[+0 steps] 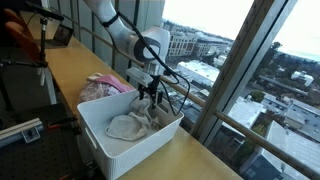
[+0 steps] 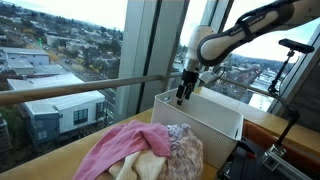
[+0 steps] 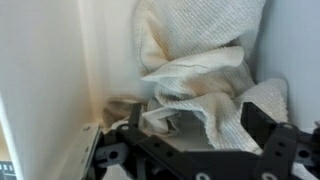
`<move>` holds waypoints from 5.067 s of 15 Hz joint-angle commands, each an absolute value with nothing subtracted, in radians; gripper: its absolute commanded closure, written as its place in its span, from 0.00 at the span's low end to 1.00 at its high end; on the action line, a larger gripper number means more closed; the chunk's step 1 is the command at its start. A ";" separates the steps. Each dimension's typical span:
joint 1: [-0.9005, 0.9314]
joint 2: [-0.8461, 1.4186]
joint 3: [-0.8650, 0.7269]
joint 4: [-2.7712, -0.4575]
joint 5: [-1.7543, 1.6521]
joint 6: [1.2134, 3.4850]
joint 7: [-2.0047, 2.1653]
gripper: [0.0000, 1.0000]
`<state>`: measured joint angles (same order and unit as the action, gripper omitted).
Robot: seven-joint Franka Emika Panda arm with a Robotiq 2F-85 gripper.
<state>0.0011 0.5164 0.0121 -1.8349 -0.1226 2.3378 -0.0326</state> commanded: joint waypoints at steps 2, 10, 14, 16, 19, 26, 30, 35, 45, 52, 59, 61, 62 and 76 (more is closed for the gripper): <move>-0.032 0.675 0.023 -1.720 -0.078 2.341 -0.106 0.00; -0.027 0.932 0.011 -1.579 -0.088 2.332 -0.142 0.00; -0.018 0.979 -0.007 -1.517 -0.099 2.282 -0.123 0.32; -0.018 0.966 -0.014 -1.513 -0.101 2.256 -0.115 0.47; -0.016 0.930 -0.027 -1.532 -0.104 2.231 -0.095 0.70; -0.001 0.760 -0.031 -1.653 -0.097 2.217 -0.043 1.00; 0.027 0.581 -0.030 -1.736 -0.107 2.264 -0.004 1.00; 0.077 0.366 -0.017 -1.779 -0.149 2.312 0.024 1.00; 0.283 0.121 0.169 -1.747 -0.241 2.139 0.130 1.00; 0.408 0.190 0.284 -1.777 -0.271 2.078 0.287 1.00; 0.378 0.255 0.250 -1.803 -0.255 2.079 0.267 1.00; 0.373 0.271 0.247 -1.812 -0.255 2.081 0.265 0.73; 0.366 0.267 0.244 -1.818 -0.250 2.080 0.257 0.67; 0.053 0.347 0.033 -1.801 -0.240 2.204 -0.023 0.00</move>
<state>0.0758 0.2712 0.0542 -1.8271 -0.2458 2.1418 0.0229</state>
